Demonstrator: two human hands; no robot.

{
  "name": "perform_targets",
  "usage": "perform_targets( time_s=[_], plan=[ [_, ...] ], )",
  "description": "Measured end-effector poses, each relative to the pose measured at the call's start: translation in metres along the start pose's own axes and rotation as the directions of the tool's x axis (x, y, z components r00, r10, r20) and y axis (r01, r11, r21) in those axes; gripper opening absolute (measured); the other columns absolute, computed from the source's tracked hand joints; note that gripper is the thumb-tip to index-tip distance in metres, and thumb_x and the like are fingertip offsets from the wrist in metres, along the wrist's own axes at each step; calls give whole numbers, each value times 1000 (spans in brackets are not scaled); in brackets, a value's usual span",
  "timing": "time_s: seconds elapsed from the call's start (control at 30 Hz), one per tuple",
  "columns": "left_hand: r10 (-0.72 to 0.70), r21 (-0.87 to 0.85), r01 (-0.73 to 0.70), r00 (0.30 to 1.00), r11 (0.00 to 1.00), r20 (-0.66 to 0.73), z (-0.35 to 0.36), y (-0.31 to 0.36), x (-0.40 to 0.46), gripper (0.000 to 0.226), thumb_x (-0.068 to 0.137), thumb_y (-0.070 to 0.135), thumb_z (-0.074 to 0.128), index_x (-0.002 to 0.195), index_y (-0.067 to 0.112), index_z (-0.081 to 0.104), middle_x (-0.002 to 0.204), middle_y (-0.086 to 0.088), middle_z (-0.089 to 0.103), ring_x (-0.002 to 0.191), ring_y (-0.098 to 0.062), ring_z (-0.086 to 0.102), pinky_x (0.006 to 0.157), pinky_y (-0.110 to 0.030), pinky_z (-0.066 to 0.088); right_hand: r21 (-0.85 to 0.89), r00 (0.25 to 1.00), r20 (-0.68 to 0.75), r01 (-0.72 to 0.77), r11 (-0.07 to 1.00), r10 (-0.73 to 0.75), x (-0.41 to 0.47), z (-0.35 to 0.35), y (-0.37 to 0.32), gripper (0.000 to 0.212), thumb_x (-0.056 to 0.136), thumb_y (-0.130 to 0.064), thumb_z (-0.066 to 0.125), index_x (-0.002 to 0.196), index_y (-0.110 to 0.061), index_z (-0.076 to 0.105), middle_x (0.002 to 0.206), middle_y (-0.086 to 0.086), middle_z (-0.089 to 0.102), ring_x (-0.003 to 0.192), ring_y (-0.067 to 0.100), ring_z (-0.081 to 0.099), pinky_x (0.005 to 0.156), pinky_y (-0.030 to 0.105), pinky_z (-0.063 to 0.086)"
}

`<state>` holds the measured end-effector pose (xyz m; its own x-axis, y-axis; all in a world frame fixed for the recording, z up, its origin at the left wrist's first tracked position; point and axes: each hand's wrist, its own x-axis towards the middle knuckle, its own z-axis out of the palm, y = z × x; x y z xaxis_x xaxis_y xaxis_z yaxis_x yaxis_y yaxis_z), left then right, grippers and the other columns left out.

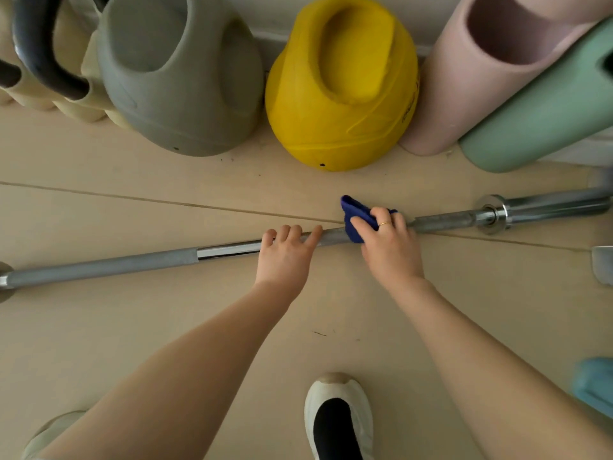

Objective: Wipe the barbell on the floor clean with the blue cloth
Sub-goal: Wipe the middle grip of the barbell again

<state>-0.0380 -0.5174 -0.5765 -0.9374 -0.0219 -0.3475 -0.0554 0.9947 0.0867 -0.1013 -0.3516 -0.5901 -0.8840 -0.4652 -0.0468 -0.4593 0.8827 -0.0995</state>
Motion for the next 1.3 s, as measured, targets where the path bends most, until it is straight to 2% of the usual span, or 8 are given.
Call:
perform_targets(
  time_s=[0.13,0.2,0.4,0.6,0.73,1.0,1.2,1.3],
  plan=[
    [26,50,-26,1000,998,6,-4,5,-1,60,81,4,52,139,14,39,133,-8,47,119,-29,45,102,-39,33,46,899,23,-439,897,438,-1,-16,62,38,79,-10,62,116,-16,61,115,21,52,98,43,48,73,47,46],
    [92,145,-79,992,986,-88,0,10,3,54,58,8,68,112,10,66,102,-3,66,92,-22,63,84,-30,48,39,852,12,-523,851,523,-3,-15,71,40,81,-10,59,121,-15,57,119,22,49,101,44,45,77,49,44],
    [142,231,-115,984,966,-106,-3,19,11,29,38,2,58,64,11,69,55,0,58,48,-20,55,51,-22,44,39,989,62,-135,990,132,-9,-11,67,44,65,-6,72,108,-9,64,103,23,58,81,44,54,62,46,50],
    [60,142,-62,998,988,22,-15,21,17,37,69,-3,63,102,10,54,91,-4,60,84,-25,58,71,-30,38,84,814,41,-581,810,580,0,-20,105,44,80,-15,59,123,-16,57,118,23,49,104,43,48,81,47,45],
    [108,174,-98,993,980,-51,-15,21,16,46,22,-5,79,61,12,62,49,-1,52,41,-21,51,43,-21,35,225,931,48,-363,904,361,-12,-11,59,43,73,-13,65,116,-12,62,108,21,54,89,42,56,72,45,49],
    [116,128,-102,987,986,-107,-11,16,17,48,17,-9,76,58,11,62,47,-2,51,39,-21,50,42,-20,35,123,781,0,-620,775,624,2,-13,113,40,80,-16,58,119,-21,60,122,18,48,104,42,49,80,45,46],
    [119,123,-106,986,987,-112,-8,15,16,48,18,-7,77,60,11,63,50,-3,53,40,-22,51,42,-20,35,110,974,37,-226,968,224,-12,-7,82,38,66,-11,70,104,-15,67,96,20,55,76,41,56,55,43,50],
    [113,104,-102,988,989,-109,-8,11,15,44,27,-11,75,65,8,64,53,-6,55,43,-24,53,43,-23,39,100,919,-7,-391,915,394,-10,-10,95,39,69,-11,67,107,-17,66,99,21,54,80,43,55,61,45,50]
  ],
)
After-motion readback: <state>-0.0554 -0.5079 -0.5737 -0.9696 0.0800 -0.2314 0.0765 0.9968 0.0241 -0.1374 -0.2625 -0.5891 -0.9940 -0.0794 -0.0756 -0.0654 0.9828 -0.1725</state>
